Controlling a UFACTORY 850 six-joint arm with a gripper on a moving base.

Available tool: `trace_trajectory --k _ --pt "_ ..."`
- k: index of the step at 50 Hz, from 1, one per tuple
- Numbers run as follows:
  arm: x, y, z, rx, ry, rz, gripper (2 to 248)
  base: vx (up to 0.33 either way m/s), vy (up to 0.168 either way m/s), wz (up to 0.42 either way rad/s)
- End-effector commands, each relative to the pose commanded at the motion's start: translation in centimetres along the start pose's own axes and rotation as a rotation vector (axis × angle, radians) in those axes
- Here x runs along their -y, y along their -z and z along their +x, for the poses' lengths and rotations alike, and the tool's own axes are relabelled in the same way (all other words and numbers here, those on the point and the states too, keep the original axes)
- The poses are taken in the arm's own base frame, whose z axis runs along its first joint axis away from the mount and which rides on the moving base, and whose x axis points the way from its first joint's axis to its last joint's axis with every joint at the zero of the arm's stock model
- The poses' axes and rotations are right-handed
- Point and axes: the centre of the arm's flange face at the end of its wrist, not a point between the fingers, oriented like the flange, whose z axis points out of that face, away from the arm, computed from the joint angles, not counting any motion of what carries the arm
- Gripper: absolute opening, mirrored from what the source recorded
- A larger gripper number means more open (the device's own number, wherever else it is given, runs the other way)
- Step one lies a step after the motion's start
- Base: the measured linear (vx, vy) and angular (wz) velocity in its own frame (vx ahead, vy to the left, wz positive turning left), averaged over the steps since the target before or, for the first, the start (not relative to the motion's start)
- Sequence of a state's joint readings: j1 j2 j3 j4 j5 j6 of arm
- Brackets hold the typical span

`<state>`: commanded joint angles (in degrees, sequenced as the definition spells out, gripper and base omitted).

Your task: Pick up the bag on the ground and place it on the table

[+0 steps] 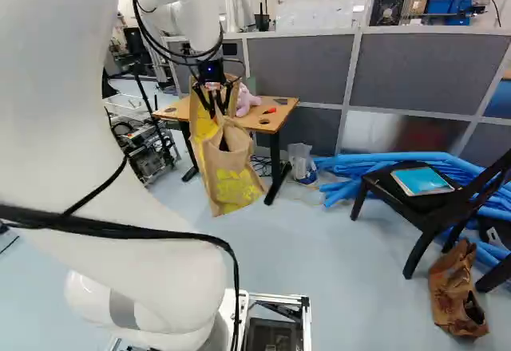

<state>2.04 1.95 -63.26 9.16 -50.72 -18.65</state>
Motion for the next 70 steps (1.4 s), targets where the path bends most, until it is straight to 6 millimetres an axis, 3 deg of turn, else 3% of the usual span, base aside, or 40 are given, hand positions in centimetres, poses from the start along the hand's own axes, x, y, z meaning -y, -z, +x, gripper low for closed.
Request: trace_trajectory --k 16,37,70 --pt "0.4 2.4 -0.8 0.036 0.003 0.016 35 0.0 0.0 0.0" --pt "-0.9 5.5 -1.1 0.058 -0.028 0.02 35 0.0 0.0 0.0" --pt "-1.5 5.8 -0.7 0.061 -0.039 0.019 35 0.0 0.0 0.0"
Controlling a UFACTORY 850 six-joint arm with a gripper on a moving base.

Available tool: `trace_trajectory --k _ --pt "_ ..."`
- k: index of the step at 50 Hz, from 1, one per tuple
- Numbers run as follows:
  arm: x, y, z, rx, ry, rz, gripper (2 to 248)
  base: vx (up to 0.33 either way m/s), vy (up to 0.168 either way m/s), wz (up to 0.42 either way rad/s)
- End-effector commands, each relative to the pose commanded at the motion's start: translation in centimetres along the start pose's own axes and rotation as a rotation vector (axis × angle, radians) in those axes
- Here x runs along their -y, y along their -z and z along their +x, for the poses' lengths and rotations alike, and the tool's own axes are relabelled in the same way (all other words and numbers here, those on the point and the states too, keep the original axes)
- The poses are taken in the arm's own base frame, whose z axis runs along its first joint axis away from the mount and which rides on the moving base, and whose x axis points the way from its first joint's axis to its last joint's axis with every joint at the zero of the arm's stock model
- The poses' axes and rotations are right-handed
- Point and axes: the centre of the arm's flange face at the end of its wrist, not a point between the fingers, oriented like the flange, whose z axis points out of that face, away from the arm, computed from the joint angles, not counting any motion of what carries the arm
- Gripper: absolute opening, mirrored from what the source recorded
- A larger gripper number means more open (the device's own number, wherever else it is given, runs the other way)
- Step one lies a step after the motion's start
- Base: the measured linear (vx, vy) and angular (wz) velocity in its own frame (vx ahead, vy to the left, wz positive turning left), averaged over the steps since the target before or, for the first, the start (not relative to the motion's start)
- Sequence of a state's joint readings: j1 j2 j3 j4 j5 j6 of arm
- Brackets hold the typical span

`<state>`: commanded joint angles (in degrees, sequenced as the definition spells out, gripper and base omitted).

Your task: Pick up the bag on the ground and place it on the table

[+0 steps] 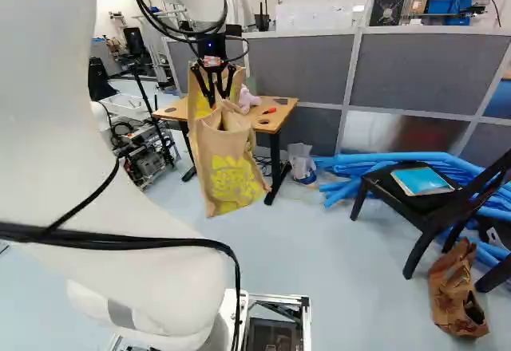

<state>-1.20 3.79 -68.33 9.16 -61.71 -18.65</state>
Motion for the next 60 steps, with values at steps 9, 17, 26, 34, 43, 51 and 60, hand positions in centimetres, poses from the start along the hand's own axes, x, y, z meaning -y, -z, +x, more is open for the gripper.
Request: trace_trajectory --k 9,17,26,34,43,51,60 --pt "0.0 0.0 0.0 0.0 0.0 0.0 35 0.0 0.0 0.0" --pt "0.0 0.0 0.0 0.0 0.0 0.0 35 0.018 0.032 0.184" --pt "0.0 0.0 0.0 0.0 0.0 0.0 35 -0.006 0.036 0.182" --pt "0.0 0.0 0.0 0.0 0.0 0.0 35 0.001 0.043 0.198" --pt "0.0 0.0 0.0 0.0 0.0 0.0 35 -0.001 0.047 0.224" --pt "0.0 0.0 0.0 0.0 0.0 0.0 35 -0.001 0.048 0.23" --pt "0.0 0.0 0.0 0.0 0.0 0.0 35 -0.002 0.044 0.234"
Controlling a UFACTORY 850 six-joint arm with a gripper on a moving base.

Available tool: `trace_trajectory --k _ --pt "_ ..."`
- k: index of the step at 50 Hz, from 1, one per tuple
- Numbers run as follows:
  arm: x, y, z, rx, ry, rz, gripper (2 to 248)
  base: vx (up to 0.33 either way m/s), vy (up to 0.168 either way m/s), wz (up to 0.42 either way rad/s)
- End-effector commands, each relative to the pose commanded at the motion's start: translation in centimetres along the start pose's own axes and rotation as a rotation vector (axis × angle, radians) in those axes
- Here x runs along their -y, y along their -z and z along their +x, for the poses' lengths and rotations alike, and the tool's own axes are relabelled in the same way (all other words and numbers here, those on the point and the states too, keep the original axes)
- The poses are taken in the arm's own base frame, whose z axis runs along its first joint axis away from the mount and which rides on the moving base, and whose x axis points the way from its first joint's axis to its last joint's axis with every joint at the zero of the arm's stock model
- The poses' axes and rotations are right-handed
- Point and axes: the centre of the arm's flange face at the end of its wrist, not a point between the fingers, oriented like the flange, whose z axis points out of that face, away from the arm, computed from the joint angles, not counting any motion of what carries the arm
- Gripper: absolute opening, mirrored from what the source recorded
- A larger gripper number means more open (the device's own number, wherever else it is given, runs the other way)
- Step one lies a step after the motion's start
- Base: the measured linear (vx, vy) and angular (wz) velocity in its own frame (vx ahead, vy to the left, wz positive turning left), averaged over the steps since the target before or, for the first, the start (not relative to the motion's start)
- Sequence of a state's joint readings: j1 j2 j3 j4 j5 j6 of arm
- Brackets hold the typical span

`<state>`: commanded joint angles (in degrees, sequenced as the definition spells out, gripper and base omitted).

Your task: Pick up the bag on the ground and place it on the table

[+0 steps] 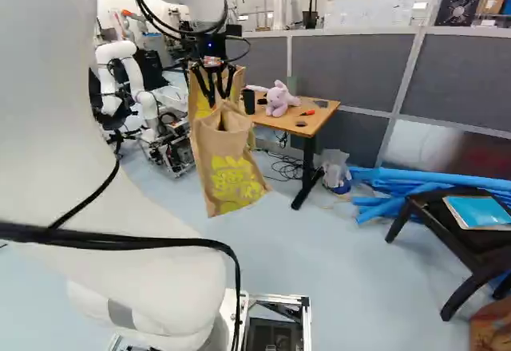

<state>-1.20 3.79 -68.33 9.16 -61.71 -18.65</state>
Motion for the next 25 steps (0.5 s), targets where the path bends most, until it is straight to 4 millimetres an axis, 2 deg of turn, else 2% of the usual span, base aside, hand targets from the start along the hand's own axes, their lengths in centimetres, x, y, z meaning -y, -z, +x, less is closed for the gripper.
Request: trace_trajectory --k 6,16,25 --pt "0.0 0.0 0.0 0.0 0.0 0.0 35 0.059 0.066 0.126" --pt "0.0 0.0 0.0 0.0 0.0 0.0 35 0.148 0.11 0.219" --pt "0.0 0.0 0.0 0.0 0.0 0.0 35 0.184 0.078 0.027"
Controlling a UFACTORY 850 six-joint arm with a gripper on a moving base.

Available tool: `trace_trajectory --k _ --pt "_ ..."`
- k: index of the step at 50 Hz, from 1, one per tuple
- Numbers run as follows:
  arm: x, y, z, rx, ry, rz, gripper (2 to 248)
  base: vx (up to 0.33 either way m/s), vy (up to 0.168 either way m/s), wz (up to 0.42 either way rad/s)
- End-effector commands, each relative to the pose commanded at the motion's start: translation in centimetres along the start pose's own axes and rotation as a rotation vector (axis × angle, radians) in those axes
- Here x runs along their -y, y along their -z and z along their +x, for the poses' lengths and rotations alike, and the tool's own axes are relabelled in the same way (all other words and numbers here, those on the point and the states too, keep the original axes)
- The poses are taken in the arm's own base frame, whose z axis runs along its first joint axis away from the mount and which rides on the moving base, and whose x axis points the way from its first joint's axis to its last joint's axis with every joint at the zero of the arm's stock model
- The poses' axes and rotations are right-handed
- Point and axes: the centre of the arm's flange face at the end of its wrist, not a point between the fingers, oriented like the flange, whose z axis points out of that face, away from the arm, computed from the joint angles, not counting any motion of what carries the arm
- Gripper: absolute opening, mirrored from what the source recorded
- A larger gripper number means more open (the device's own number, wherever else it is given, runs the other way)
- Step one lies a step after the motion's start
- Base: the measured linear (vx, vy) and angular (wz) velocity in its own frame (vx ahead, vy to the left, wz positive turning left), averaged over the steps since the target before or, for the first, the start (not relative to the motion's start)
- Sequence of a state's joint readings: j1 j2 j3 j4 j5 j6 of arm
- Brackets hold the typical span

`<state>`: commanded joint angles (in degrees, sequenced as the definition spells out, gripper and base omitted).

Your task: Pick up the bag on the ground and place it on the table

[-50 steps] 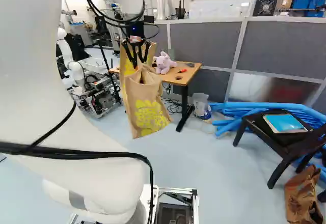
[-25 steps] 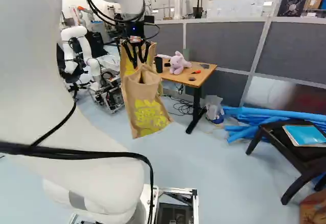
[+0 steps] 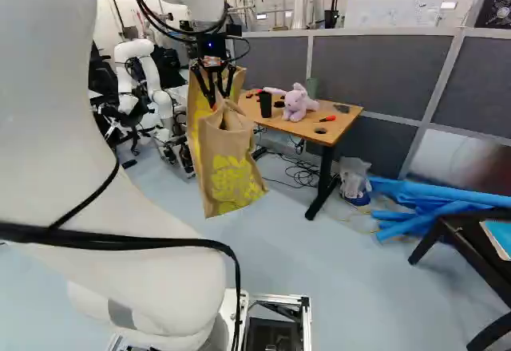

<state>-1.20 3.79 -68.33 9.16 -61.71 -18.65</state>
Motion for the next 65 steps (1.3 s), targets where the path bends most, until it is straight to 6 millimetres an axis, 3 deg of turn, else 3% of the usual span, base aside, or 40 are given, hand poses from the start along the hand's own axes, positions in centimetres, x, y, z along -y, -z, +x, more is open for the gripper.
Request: trace_trajectory --k 32,65 --pt "0.0 0.0 0.0 0.0 0.0 0.0 35 0.254 0.089 -0.031" --pt "0.0 0.0 0.0 0.0 0.0 0.0 35 0.321 0.13 -0.039"
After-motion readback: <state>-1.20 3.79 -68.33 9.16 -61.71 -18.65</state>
